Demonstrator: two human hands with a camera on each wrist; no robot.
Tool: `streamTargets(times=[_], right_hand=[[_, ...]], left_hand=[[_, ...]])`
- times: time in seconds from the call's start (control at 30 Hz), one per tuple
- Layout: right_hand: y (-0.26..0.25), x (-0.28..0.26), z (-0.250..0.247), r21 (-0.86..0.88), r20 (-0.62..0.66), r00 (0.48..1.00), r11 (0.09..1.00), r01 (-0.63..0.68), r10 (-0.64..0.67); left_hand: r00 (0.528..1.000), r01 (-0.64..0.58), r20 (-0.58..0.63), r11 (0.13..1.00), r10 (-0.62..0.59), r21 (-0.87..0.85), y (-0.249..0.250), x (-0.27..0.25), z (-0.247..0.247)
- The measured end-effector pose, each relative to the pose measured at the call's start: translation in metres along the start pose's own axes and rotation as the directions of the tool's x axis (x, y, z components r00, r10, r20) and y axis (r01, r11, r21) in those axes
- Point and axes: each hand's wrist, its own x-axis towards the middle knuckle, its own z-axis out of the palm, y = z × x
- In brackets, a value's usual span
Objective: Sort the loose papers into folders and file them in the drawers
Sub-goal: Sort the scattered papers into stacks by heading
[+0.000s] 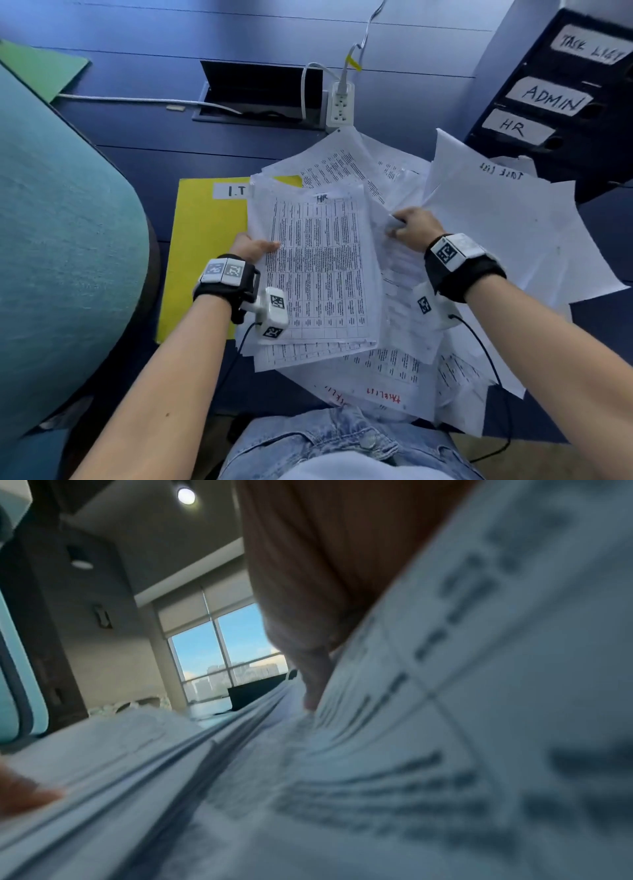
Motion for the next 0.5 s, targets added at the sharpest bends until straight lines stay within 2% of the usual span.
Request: streamTargets(times=[0.07,0.13,0.23,0.3,0.37,0.43,0.5], right_hand=[[-0.004,-0.001,-0.010,0.108,-0.175,0.984,0.994,-0.009,0.028],[-0.013,-0.005,-0.028,0.166,-0.358,0.933,0.986,0.021,0.040],[-0.026,-0.006,-0.059,0.212,-0.571,0.821,0.963,0.168,-0.017],[-0.031,-0.003,-0.081,0.330,-0.679,0.734,0.905,0.269,0.029],[-0.037,-0.004,-0.100,0.480,-0.737,0.662,0.797,0.366,0.140],[-0.038,-0.007,-0.113,0.627,-0.738,0.624,0.602,0.494,0.257],[-0.037,-0.009,-0.120,0.713,-0.700,0.619,0.388,0.584,0.357]], left_hand=[[1.000,-0.002,-0.006,1.000,0.002,-0.008,0.000,-0.001,-0.001],[1.000,0.017,0.006,1.000,-0.017,-0.005,0.001,-0.001,-0.002],[1.000,0.027,0.009,1.000,-0.027,0.016,0.004,-0.005,-0.003],[0.999,0.035,0.027,0.999,-0.036,0.016,0.005,-0.002,-0.005],[0.999,0.047,0.022,0.999,-0.047,-0.002,0.007,-0.001,-0.006],[0.999,0.038,0.010,0.999,-0.038,-0.021,0.010,-0.001,-0.008],[1.000,0.029,-0.001,0.999,-0.030,-0.045,0.014,-0.002,-0.008]])
